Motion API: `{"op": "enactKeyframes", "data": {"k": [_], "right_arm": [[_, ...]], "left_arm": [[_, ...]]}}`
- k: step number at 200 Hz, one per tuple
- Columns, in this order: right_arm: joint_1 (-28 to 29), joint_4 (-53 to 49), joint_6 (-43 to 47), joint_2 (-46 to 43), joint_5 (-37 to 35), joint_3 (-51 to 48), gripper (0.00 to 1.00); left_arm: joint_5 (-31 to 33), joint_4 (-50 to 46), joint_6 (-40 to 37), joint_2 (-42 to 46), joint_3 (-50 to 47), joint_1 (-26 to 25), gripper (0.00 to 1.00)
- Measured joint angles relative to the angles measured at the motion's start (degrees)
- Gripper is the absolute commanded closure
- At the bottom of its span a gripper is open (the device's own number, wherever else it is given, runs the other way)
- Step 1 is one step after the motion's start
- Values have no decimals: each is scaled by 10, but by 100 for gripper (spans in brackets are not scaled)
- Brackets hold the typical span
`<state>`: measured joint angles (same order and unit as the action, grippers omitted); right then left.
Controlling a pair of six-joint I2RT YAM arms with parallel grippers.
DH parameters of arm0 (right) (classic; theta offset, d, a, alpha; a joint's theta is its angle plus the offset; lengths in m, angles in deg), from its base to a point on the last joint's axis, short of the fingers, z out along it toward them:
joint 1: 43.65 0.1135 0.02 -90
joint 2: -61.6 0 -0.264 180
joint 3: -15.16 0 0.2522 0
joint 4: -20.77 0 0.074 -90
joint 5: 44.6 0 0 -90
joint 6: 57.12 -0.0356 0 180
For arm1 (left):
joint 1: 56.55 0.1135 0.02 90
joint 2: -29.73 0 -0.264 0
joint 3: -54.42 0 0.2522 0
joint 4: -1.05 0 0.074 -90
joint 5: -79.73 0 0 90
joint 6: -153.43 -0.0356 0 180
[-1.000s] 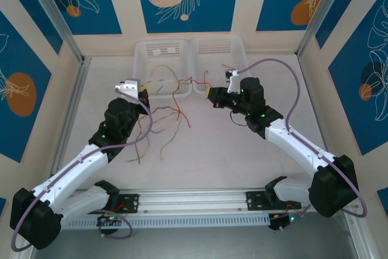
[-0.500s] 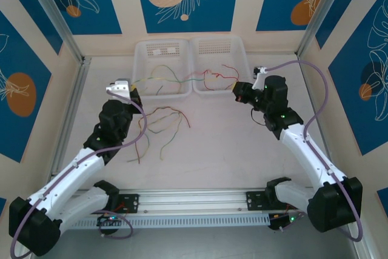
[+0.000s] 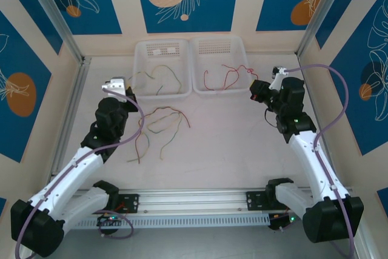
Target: Untangle the cables
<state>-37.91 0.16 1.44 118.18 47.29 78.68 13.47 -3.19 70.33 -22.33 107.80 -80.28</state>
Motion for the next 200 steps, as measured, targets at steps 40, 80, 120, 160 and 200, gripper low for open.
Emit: {"op": "enactKeyframes", "data": {"k": [40,80,120,160,200], "right_arm": [[3,15,0,-5,12,0,100],[3,17,0,-10,13,-3,100],[3,15,0,-27,13,-6,100],[7,11,0,-51,13,-11,100],[9,1,2,-75,13,-12,100]], "left_arm": [[-29,-11,-11,-35,52,5,100],[-43,0,-19,-86,79,19,100],[-64,13,-31,-184,144,35,100],[-58,18,-39,-308,241,43,100],[-58,16,-47,-447,340,45,100]]}}
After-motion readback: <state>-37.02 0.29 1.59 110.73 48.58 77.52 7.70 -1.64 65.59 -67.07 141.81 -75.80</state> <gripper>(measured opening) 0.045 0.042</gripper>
